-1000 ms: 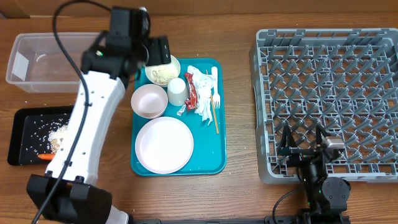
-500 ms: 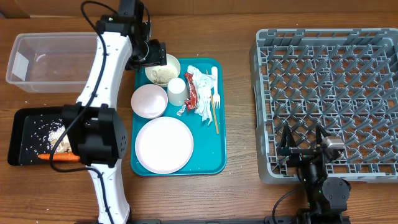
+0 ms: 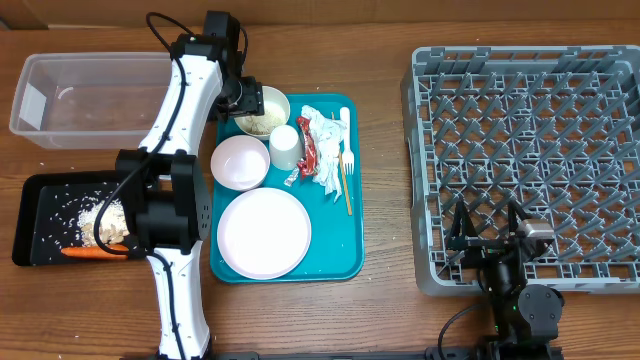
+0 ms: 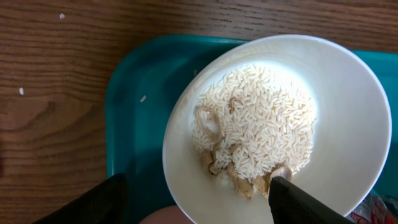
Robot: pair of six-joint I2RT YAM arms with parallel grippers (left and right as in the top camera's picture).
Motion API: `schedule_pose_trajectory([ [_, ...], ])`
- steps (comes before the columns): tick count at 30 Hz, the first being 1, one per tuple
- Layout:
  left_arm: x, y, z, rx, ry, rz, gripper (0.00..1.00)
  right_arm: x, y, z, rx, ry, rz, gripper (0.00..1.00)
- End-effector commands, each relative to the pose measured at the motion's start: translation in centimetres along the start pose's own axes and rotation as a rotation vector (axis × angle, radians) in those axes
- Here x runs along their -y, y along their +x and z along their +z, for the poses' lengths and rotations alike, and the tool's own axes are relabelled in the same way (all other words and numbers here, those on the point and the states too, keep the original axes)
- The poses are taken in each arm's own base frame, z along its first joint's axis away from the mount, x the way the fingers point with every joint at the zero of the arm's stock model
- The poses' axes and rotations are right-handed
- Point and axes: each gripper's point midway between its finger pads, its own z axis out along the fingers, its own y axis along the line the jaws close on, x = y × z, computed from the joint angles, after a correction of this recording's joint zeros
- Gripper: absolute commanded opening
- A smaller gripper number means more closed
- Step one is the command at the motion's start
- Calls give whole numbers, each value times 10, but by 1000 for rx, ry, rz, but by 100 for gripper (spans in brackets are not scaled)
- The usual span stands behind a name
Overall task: Sort waste into correct bins and load items into the dishwasher rack
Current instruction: 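Grasp the white bowl of rice with the left gripper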
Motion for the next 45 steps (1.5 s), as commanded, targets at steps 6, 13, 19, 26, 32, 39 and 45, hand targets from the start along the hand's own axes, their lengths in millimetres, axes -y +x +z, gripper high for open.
schedule_pose_trajectory([
  [6, -7, 1, 21, -27, -38, -9, 75, 2, 1, 0, 6, 5, -4, 100],
  [13, -6, 4, 28, -43, -38, -12, 58, 2, 1, 0, 6, 5, -4, 100],
  [19, -6, 3, 26, -38, -38, -24, 42, 2, 1, 0, 6, 5, -4, 100],
  [26, -5, -3, 20, -18, -38, -30, 26, 2, 1, 0, 6, 5, -4, 100],
  [32, -4, -9, 6, -4, -36, -38, 13, 2, 1, 0, 6, 5, -4, 100],
  [39, -4, -7, -3, -15, -39, -45, 4, 2, 1, 0, 6, 5, -4, 100],
  [45, 0, -19, -42, 27, -24, -86, 4, 2, 1, 0, 6, 5, -4, 100],
])
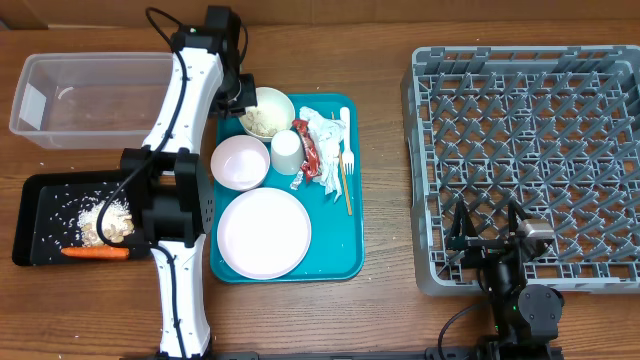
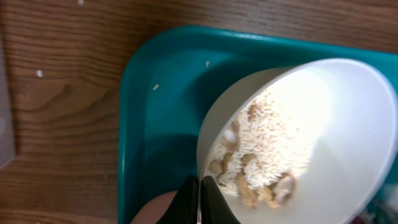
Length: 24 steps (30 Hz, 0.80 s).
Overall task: Sort waste into correct bins and load items into the dishwasher rack
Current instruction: 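Grasp the white bowl of rice with the left gripper, then lift the rice bowl and carry it left over the black tray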
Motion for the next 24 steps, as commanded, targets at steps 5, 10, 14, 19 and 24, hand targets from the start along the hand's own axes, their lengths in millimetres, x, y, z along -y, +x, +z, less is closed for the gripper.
schedule_pose_trajectory([
  [5, 5, -24, -92, 147, 35, -39, 4, 2, 1, 0, 7, 5, -4, 100],
  [10, -14, -9, -138, 159, 11, -83, 4, 2, 1, 0, 7, 5, -4, 100],
  [14, -32, -12, -175, 242, 40, -175, 4, 2, 1, 0, 7, 5, -4, 100],
  [19, -63, 5, -233, 343, 32, -218, 4, 2, 1, 0, 7, 5, -4, 100],
  [24, -111, 42, -272, 378, -9, -319, 4, 2, 1, 0, 7, 5, -4, 100],
])
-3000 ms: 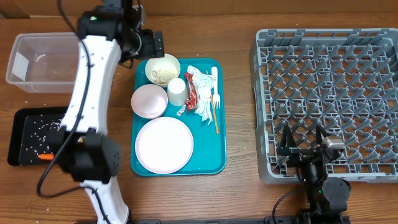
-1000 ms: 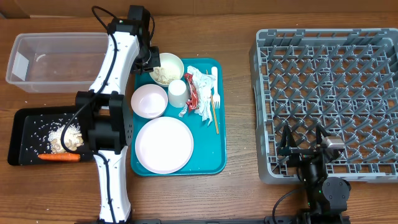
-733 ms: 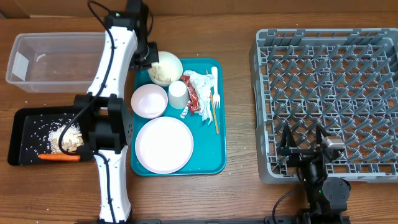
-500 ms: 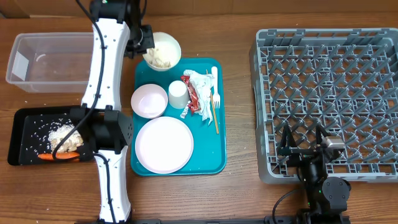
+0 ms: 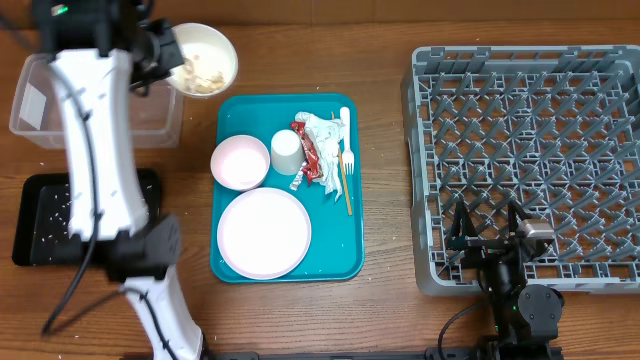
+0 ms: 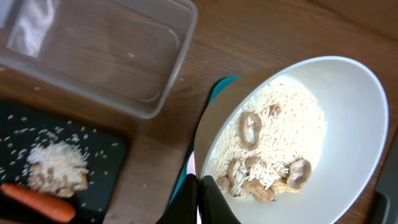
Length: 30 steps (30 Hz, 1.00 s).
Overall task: Sort waste into correct bins and load items into the dishwasher rack
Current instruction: 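Lift the rice bowl and carry it left over the black tray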
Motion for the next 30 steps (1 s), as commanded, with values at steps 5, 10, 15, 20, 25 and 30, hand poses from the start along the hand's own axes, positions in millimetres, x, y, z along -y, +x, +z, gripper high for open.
schedule_pose_trajectory([
  [5, -113, 20, -55, 49, -149, -305, 4, 2, 1, 0, 6, 5, -4, 100],
  [10, -168, 37, -50, -2, -238, -462, 4, 2, 1, 0, 6, 5, -4, 100],
  [15, -239, 70, -35, -71, -536, -646, 4, 2, 1, 0, 6, 5, -4, 100],
  [20, -279, 92, -35, -79, -808, -696, 4, 2, 1, 0, 6, 5, -4, 100],
  [25, -295, 115, -24, -131, -933, -709, 4, 2, 1, 0, 6, 5, -5, 100],
  [30, -307, 129, -12, -166, -1030, -663, 4, 2, 1, 0, 6, 5, -4, 100],
])
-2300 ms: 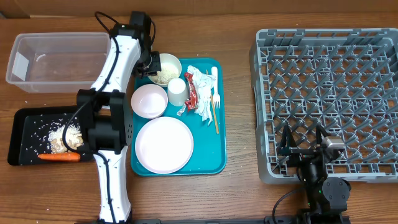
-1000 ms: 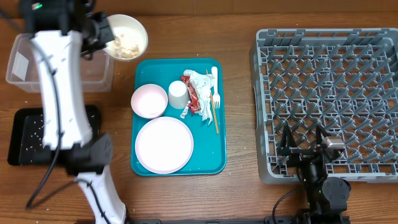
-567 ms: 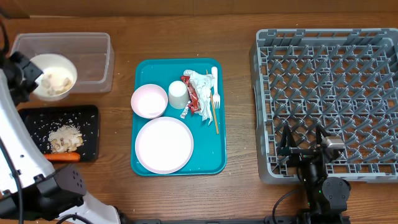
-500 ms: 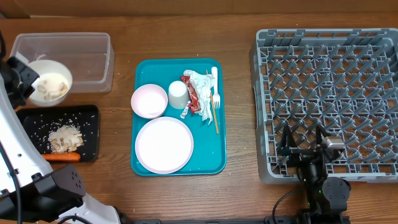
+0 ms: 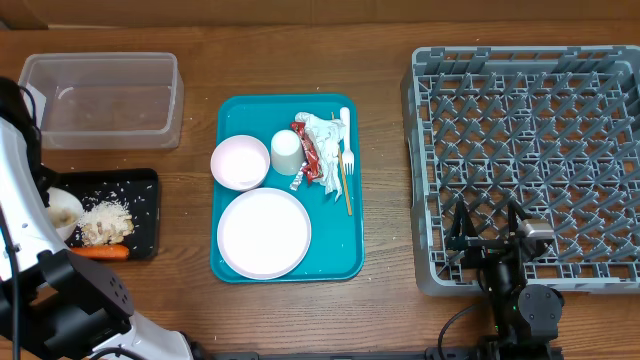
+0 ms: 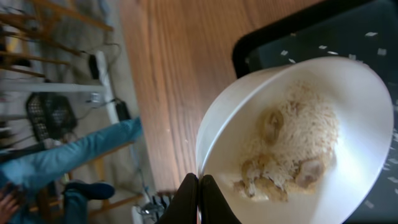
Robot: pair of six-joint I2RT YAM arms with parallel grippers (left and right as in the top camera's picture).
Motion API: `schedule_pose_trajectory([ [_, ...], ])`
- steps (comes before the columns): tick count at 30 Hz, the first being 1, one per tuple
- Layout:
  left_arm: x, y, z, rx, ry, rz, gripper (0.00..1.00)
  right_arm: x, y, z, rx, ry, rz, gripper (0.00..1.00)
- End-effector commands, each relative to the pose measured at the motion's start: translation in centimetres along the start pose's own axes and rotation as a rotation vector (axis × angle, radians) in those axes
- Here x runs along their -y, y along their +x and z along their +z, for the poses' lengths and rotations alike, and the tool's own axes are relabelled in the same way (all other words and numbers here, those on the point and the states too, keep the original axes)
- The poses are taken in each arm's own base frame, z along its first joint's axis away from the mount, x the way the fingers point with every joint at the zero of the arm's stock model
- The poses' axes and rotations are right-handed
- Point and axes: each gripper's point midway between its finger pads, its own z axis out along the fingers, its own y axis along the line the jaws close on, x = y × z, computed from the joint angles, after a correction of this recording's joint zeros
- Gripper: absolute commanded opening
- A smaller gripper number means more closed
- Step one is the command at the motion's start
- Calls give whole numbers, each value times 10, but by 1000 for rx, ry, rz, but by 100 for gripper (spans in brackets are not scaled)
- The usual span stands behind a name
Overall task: Sort waste into correct bins and load items into the dishwasher rack
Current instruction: 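Lift the rice bowl and carry it left over the black tray, then tip the rice bowl to pour the rice onto the black tray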
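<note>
A white bowl [image 6: 292, 137] of rice with brown bits hangs tilted over the left end of the black tray [image 6: 311, 37]. My left gripper [image 6: 199, 182] is shut on the bowl's rim. In the overhead view the bowl [image 5: 60, 212] shows beside my left arm, next to a rice pile [image 5: 105, 222] and a carrot [image 5: 95, 252] on the black tray [image 5: 145, 185]. My right gripper [image 5: 487, 232] stands open at the front edge of the grey dishwasher rack [image 5: 525, 130], holding nothing.
A clear plastic bin [image 5: 100, 100] stands behind the black tray. The teal tray [image 5: 345, 250] carries a pink bowl [image 5: 240, 162], a white cup [image 5: 286, 150], a white plate [image 5: 264, 233], wrappers [image 5: 318, 145] and a fork [image 5: 348, 165].
My left gripper has moved with the rice bowl from the back of the table, between the clear bin and the teal tray, to the black tray's left end. The right arm has not moved.
My left gripper was open around the rim of the rice bowl on the teal tray. Then it was shut on that rim. Later it held the bowl off the tray beside the clear bin, and now the bowl is tilted over the black tray.
</note>
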Motion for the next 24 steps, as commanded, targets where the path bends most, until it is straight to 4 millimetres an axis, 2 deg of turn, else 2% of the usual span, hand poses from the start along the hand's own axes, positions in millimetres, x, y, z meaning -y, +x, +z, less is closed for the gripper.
schedule_pose_trajectory([
  [1, -22, -9, 7, 85, -128, -46, 4, 2, 1, 0, 6, 5, -4, 100],
  [2, -28, -11, 10, 115, -178, -57, 4, 2, 1, 0, 6, 5, -4, 100],
  [7, -27, -15, 20, 159, -219, -77, 4, 2, 1, 0, 6, 5, -4, 100],
  [18, -25, -20, 41, 290, -394, 54, 4, 2, 1, 0, 6, 5, -4, 100],
  [24, -4, -25, 39, 378, -424, 191, 4, 2, 1, 0, 6, 5, -4, 100],
])
